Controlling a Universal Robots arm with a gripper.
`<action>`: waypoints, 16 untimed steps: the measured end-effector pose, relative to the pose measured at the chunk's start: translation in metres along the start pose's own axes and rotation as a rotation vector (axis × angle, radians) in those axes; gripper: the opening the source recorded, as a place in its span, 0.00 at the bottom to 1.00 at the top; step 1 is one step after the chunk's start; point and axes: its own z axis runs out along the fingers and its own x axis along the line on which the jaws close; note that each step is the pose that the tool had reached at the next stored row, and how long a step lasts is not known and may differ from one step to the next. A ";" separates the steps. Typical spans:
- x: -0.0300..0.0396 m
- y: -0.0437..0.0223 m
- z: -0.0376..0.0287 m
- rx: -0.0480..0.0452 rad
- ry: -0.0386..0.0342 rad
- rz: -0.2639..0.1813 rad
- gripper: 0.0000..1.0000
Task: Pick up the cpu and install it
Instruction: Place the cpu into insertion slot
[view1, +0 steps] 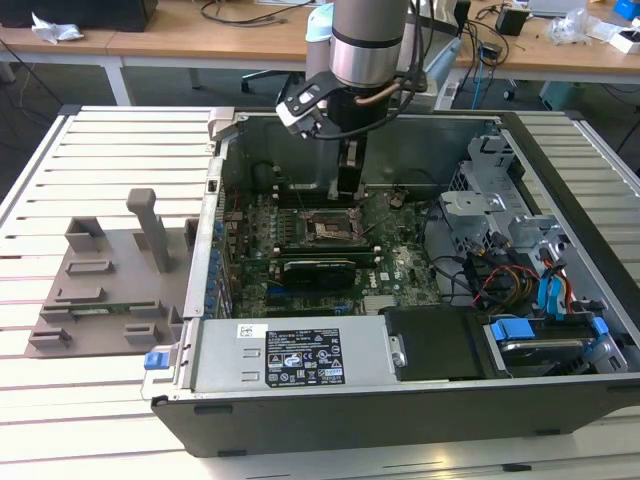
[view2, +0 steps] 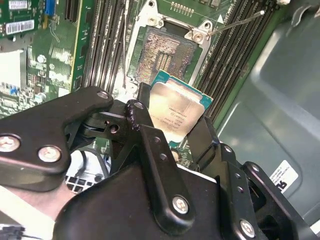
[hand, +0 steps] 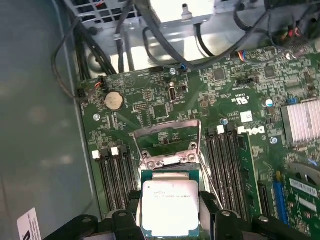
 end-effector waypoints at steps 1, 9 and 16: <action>0.0000 0.0000 0.0000 0.0000 0.0001 -0.015 0.55; 0.0000 0.0000 0.0000 -0.0003 0.0008 -0.100 0.55; 0.0000 0.0000 0.0001 -0.0004 0.0006 -0.112 0.55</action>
